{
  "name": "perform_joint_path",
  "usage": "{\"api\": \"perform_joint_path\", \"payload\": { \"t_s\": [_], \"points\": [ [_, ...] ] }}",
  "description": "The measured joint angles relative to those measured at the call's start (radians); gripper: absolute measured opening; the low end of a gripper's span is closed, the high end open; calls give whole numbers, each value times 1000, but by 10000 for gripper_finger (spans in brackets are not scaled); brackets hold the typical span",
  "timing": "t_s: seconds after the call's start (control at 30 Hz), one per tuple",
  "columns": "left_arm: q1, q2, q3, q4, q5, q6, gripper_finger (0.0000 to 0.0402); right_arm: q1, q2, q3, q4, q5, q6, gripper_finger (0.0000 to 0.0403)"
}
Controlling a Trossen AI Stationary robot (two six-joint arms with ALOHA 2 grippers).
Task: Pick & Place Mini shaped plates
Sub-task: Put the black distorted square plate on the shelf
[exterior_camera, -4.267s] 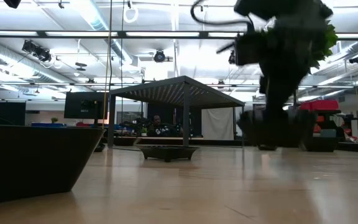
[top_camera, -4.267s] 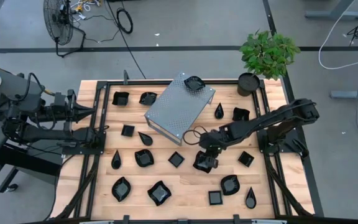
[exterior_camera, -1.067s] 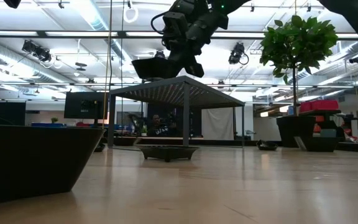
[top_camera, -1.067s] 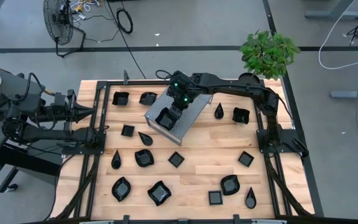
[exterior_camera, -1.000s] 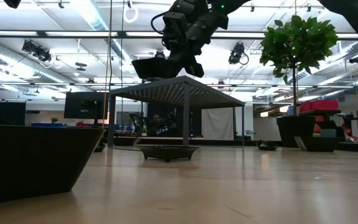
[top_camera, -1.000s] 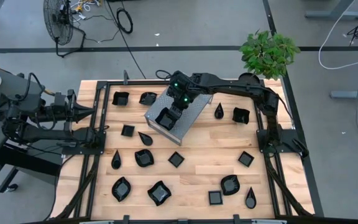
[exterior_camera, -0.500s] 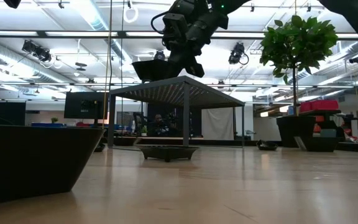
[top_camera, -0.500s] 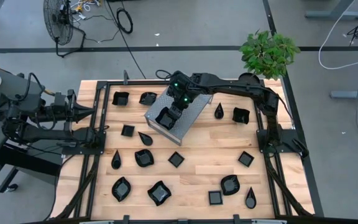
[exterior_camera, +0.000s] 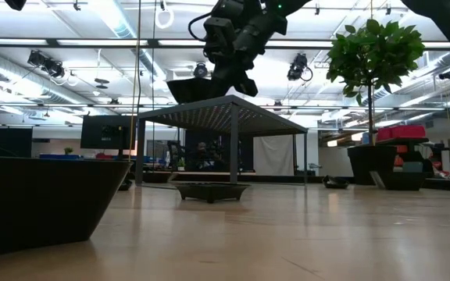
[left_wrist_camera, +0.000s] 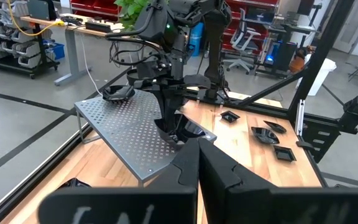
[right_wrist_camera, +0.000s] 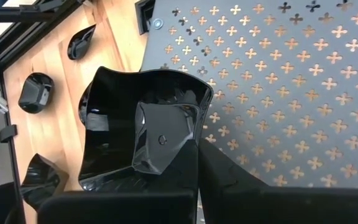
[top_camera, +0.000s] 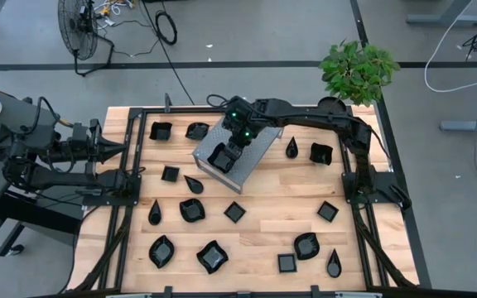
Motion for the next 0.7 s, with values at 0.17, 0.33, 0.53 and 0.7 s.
{"api": "perform_joint_path", "payload": {
  "t_s": [0.17,0.33,0.53,0.7],
  "points": [
    [0,0,0,0,0,0,5,0,0,0,0,1,12,0],
    [0,0,0,0,0,-1,5,1,0,0,-4,0,13,2],
    [0,0,0,0,0,0,5,7,0,0,-6,1,3,8],
    [0,0,0,0,0,0,5,7,0,0,-6,0,-1,11]
  ]
}}
